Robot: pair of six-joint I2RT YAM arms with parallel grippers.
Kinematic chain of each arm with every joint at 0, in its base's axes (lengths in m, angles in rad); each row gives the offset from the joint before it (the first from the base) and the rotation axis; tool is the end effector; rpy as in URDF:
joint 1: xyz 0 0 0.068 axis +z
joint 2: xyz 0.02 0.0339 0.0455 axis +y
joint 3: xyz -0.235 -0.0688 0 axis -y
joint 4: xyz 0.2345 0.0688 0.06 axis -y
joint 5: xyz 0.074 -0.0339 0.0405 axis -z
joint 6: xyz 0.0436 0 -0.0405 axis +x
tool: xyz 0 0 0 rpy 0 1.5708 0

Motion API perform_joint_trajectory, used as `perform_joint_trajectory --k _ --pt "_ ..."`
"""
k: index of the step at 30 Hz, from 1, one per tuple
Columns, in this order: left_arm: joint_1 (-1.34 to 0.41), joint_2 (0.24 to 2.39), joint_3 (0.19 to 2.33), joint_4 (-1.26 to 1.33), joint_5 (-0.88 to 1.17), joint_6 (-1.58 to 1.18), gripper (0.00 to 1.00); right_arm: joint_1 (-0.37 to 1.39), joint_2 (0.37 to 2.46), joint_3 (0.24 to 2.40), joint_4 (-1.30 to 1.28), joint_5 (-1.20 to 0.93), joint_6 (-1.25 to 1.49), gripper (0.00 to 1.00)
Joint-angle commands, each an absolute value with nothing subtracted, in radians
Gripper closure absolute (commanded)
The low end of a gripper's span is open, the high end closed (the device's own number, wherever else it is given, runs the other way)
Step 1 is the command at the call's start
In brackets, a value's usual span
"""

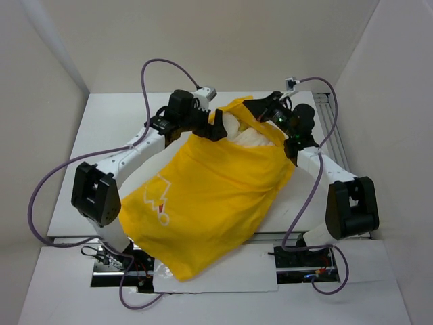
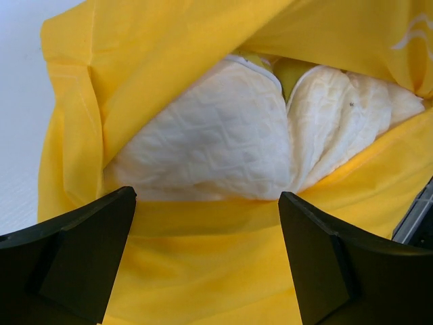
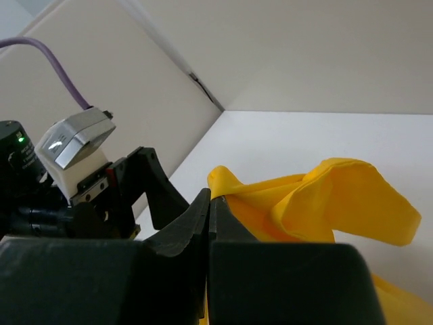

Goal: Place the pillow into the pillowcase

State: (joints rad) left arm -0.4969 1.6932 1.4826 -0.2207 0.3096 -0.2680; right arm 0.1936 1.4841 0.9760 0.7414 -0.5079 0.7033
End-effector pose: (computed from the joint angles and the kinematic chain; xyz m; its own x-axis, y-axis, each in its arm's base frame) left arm 0.3413 -0.2002 0.3081 -0.5390 0.0054 -0.8423 0.5751 0.7329 -0.3634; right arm 0.3323 0.0868 0.3119 -0.2360 0.5296 -0.8148 -0.6291 0.5558 0.5435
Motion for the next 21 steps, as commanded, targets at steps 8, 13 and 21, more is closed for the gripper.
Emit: perform_joint_trajectory --k 8,13,21 --pt "-0.551 1.842 1.692 -0.204 0.165 -0.348 0.00 0.218 1.476 1.029 0.747 -0.528 0.660 1.00" --pt "-0.644 1.829 1.677 -0.150 -0.149 -0.356 0.00 0.227 1.486 1.038 0.758 -0.528 0.660 1.00" --pt "-0.653 1.940 1.730 -0.140 -0.190 -0.376 0.67 0.236 1.486 1.039 0.824 -0.546 0.699 1.00"
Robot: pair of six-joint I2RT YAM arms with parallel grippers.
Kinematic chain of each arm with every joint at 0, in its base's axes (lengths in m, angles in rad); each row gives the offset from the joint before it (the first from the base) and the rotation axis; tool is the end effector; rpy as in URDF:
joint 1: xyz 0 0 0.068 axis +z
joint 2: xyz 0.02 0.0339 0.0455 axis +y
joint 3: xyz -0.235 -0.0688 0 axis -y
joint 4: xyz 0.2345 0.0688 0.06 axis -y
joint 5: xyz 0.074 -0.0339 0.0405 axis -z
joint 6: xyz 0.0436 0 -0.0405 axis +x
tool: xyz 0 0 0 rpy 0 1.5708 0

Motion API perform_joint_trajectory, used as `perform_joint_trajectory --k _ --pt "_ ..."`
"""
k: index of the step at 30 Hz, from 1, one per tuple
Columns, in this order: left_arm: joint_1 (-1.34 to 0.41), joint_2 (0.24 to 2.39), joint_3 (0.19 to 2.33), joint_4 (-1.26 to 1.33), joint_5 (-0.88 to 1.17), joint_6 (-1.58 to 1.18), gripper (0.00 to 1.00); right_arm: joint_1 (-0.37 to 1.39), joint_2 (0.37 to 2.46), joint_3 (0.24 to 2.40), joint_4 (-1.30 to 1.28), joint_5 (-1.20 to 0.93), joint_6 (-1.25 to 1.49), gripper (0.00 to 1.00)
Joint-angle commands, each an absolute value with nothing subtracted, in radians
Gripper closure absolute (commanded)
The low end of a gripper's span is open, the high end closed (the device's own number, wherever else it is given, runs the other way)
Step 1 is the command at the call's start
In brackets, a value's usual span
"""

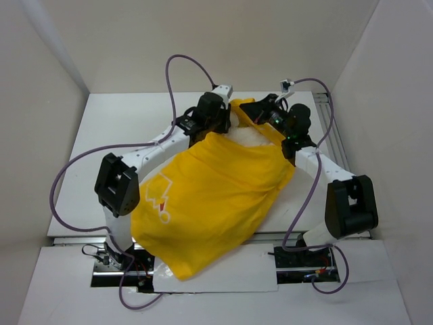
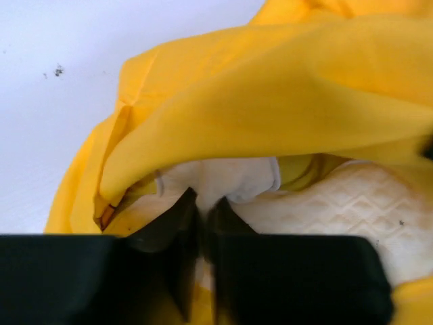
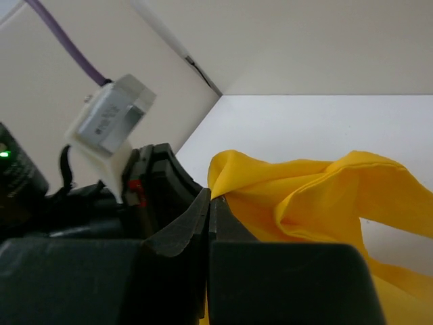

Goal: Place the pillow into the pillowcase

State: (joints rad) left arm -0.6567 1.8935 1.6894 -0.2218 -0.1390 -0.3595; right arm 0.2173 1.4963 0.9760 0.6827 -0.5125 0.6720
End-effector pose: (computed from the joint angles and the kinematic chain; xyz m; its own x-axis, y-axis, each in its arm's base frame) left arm 0.3546 -0.2657 0.2992 -0.4838 -0.0669 -0.8726 0.3573 0.8951 -0.2668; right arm 0.3336 0.0955 0.3014 -0.2876 0.4921 -0.8216 -0.6151 0.5626 0.5523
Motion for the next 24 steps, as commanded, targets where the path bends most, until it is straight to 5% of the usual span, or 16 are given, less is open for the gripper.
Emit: perform_joint_trajectory --k 1,2,11,18,24 --pt "-0.653 1.940 1.730 -0.129 -0.177 -0.386 0.88 0.236 1.486 1.039 0.833 -0.555 0.715 1.00" --pt "-0.653 1.951 1.717 -0.120 -0.134 -0.387 1.00 0.245 1.499 1.060 0.833 -0.555 0.729 1.00" --pt "-0.739 1.740 1.293 0.251 0.177 -0.152 1.00 0.274 1.560 1.190 0.844 -0.466 0.752 1.00" --pt "-0.784 1.865 1.377 0.158 0.466 -0.055 1.00 0.275 1.646 1.216 1.021 -0.480 0.884 1.00" --pt "-0.784 2.032 1.575 0.010 0.325 -0.158 1.00 0.275 1.686 1.221 1.242 -0.567 1.079 1.00"
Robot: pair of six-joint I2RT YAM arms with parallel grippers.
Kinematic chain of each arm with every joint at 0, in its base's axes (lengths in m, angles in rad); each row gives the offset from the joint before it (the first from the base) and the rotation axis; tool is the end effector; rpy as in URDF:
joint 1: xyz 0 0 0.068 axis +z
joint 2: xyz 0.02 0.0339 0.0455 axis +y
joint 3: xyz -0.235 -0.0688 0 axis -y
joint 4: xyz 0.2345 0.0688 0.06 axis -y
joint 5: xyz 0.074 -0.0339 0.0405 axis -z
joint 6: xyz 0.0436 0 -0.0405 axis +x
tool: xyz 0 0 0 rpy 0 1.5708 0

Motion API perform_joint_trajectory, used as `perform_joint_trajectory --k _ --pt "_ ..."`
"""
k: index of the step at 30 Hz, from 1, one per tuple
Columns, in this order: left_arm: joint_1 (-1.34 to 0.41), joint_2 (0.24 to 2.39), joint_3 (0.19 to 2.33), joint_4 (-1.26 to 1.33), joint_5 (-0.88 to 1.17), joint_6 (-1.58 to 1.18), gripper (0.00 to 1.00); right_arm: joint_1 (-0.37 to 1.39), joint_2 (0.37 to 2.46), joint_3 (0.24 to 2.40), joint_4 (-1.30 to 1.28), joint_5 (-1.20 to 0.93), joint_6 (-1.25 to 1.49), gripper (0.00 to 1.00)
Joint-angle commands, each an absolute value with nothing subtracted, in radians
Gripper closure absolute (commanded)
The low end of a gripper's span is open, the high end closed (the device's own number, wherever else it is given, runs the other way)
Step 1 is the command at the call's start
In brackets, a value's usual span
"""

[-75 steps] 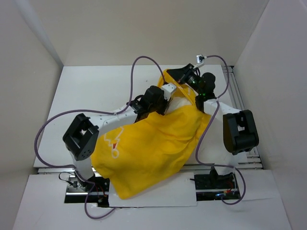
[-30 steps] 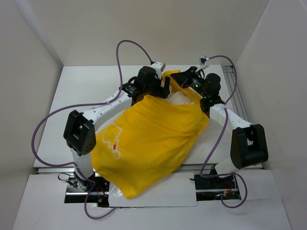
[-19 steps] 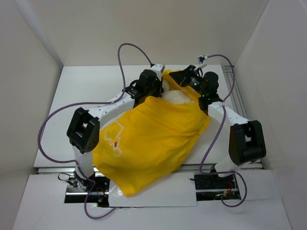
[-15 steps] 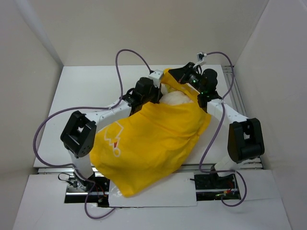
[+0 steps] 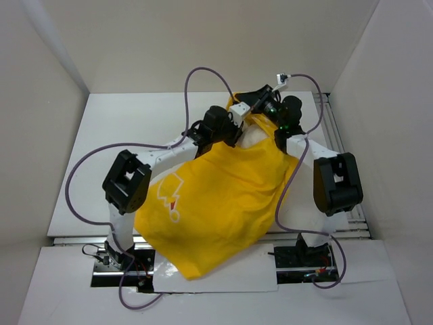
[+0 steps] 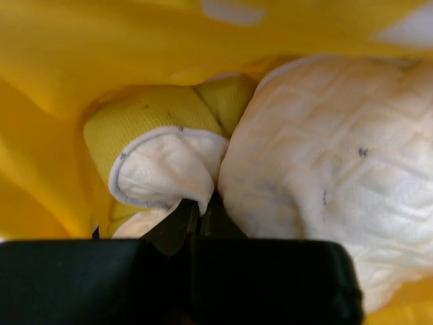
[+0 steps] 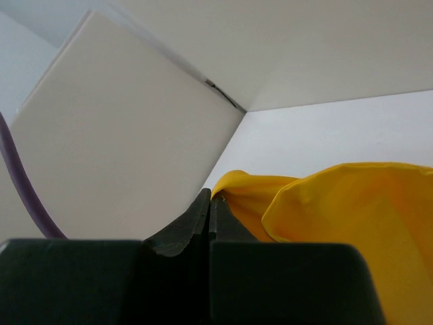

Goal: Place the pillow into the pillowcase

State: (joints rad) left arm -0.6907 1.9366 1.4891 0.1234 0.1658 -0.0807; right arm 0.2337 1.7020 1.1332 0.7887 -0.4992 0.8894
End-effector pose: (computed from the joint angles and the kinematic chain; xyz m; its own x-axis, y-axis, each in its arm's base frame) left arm 0.3441 -0.2937 0.2483 -0.3050 0.1490 -0.9406 0.7267 0.6748 -0.1288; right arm 0.3748 0.1107 0.2952 -0.3773 0.6112 -0.6958 -0.5792 0.4306 0.6922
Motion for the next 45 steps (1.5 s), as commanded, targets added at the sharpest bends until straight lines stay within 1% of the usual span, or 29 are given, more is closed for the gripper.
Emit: perform_joint_trajectory --k 1,2,3,5,6,7,10,11,12,13,14,15,18,20,22,23,24,25,26,29,30,33,35,36,39,40,41,43,45 --pt "-0.784 2.086 1.610 -0.021 0.293 -0.173 1.00 0.275 1.695 1.210 1.291 -0.568 1.118 1.00" --pt "-0.773 2.114 1.649 -0.055 0.270 -0.195 1.00 0.275 1.695 1.210 1.327 -0.578 1.153 1.00" --pt "-0.761 2.138 1.720 -0.127 0.203 -0.240 0.91 0.275 1.695 1.210 1.363 -0.601 1.193 1.00" --pt "-0.743 2.193 1.781 -0.193 0.132 -0.294 0.59 0.265 1.686 1.209 1.364 -0.611 1.204 1.00" --pt "-0.718 2.203 1.811 -0.212 0.089 -0.326 0.20 0.265 1.665 1.198 1.376 -0.611 1.204 1.00" --pt "-0.704 2.203 1.824 -0.250 0.016 -0.395 0.00 0.255 1.652 1.177 1.376 -0.611 1.213 1.00" --pt "-0.635 2.183 1.812 -0.279 0.035 -0.461 0.00 0.242 1.583 1.143 1.295 -0.611 1.146 1.00" --pt "-0.620 2.152 1.778 -0.212 0.096 -0.462 0.00 0.242 1.560 1.129 1.217 -0.601 1.097 1.00" --pt "-0.595 2.069 1.740 -0.172 0.118 -0.462 0.00 0.242 1.508 1.129 0.989 -0.545 1.036 1.00" --pt "-0.595 2.024 1.671 -0.137 0.145 -0.462 0.00 0.242 1.487 1.129 0.872 -0.491 0.885 1.00" --pt "-0.583 1.982 1.648 -0.097 0.146 -0.445 0.00 0.242 1.470 1.129 0.760 -0.432 0.815 1.00" --pt "-0.583 1.904 1.617 -0.086 0.146 -0.424 0.00 0.253 1.457 1.144 0.571 -0.299 0.719 1.00" --pt "-0.583 1.817 1.608 -0.086 0.132 -0.423 0.00 0.253 1.457 1.154 0.441 -0.206 0.620 1.00" --pt "-0.583 1.763 1.608 -0.101 0.132 -0.414 0.00 0.253 1.492 1.154 0.393 -0.206 0.569 1.00" --pt "-0.583 1.740 1.608 -0.126 0.150 -0.403 0.00 0.253 1.540 1.154 0.345 -0.231 0.545 0.94" --pt "-0.583 1.740 1.618 -0.152 0.150 -0.393 0.00 0.253 1.557 1.154 0.319 -0.245 0.520 0.94" --pt "-0.583 1.724 1.618 -0.152 0.150 -0.393 0.00 0.253 1.572 1.163 0.298 -0.230 0.505 0.89" --pt "-0.583 1.711 1.618 -0.162 0.150 -0.393 0.00 0.253 1.600 1.163 0.270 -0.219 0.482 0.70" --pt "-0.583 1.710 1.618 -0.163 0.150 -0.393 0.00 0.253 1.612 1.173 0.252 -0.210 0.473 0.65" --pt "-0.583 1.701 1.618 -0.163 0.150 -0.393 0.00 0.264 1.632 1.207 0.209 -0.194 0.408 0.57" --pt "-0.583 1.701 1.618 -0.175 0.150 -0.393 0.00 0.273 1.632 1.227 0.198 -0.180 0.355 0.49" --pt "-0.571 1.720 1.597 -0.198 0.162 -0.402 0.00 0.297 1.632 1.259 0.144 -0.095 0.225 0.36" --pt "-0.560 1.729 1.560 -0.210 0.172 -0.402 0.00 0.310 1.609 1.259 0.132 -0.019 0.166 0.32" --pt "-0.560 1.729 1.543 -0.210 0.172 -0.414 0.00 0.322 1.609 1.249 0.132 0.003 0.093 0.32" --pt "-0.560 1.692 1.447 -0.207 0.208 -0.414 0.02 0.348 1.597 1.271 0.123 0.037 -0.068 0.39" --pt "-0.560 1.683 1.421 -0.196 0.234 -0.414 0.02 0.348 1.615 1.299 0.100 0.063 -0.080 0.43" --pt "-0.560 1.683 1.395 -0.172 0.262 -0.414 0.05 0.348 1.658 1.333 0.037 0.078 -0.089 0.58" --pt "-0.574 1.671 1.332 -0.172 0.325 -0.414 0.06 0.348 1.716 1.447 -0.040 0.095 -0.112 0.60" --pt "-0.603 1.671 1.287 -0.172 0.334 -0.414 0.07 0.348 1.796 1.509 -0.137 0.116 -0.147 0.60"
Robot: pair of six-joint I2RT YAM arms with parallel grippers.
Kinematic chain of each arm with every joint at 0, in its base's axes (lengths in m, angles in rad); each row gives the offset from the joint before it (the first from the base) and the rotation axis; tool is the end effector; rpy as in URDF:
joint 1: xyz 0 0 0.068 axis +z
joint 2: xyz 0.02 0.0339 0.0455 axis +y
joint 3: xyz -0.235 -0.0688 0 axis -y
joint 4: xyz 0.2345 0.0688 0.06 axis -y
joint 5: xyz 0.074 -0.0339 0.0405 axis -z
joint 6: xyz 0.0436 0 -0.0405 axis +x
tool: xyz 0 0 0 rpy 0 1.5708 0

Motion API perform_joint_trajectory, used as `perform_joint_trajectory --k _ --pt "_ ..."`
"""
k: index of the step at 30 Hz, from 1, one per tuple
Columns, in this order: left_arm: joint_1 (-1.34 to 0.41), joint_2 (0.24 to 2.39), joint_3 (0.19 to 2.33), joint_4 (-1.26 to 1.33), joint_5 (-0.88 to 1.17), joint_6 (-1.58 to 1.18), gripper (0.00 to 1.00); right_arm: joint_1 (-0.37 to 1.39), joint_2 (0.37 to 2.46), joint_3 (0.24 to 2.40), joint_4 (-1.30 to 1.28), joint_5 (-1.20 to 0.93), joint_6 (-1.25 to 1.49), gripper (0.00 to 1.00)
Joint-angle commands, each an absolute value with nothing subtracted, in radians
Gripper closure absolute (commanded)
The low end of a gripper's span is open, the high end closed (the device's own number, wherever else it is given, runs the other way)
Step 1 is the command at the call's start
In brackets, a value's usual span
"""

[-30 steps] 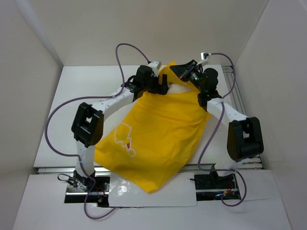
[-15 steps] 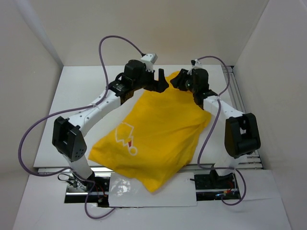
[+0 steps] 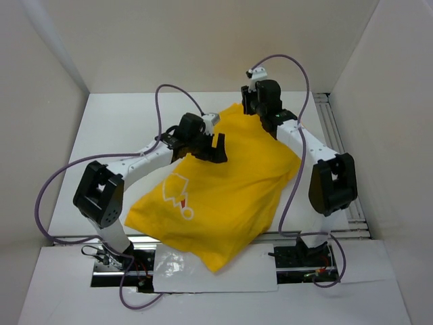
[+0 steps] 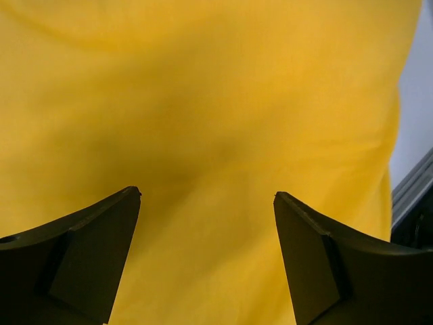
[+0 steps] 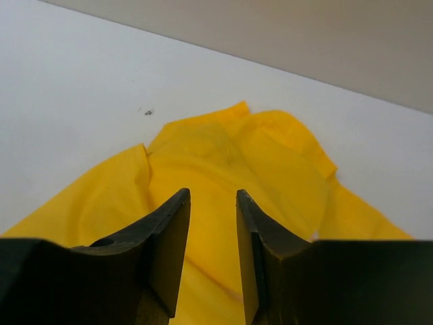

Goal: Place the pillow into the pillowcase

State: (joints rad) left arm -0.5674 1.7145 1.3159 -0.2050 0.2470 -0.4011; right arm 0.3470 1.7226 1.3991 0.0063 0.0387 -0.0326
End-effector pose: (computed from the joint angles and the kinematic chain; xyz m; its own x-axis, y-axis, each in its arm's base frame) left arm 0.3221 -0.2179 0.2444 -0.7104 0.0038 -0.7038 0.4492 0.7723 -0.4492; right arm 0.3849 0.1374 0.2915 -0.2832 -0.1371 -0.9492 -0.3147 0.9482 -0.0430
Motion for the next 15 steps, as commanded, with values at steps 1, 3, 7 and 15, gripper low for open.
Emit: perform_joint_trajectory --k 1,3,7,15 --pt "-0.613 1.692 1.273 -0.172 0.321 -0.414 0.07 0.348 1.818 1.547 -0.158 0.117 -0.178 0.58" --pt "-0.632 1.719 1.262 -0.185 0.321 -0.414 0.07 0.339 1.868 1.560 -0.182 0.117 -0.231 0.56" --pt "-0.632 1.767 1.262 -0.215 0.318 -0.413 0.09 0.339 1.937 1.611 -0.241 0.051 -0.313 0.56" --pt "-0.632 1.815 1.321 -0.273 0.281 -0.370 0.10 0.339 1.989 1.601 -0.175 0.086 -0.351 0.48"
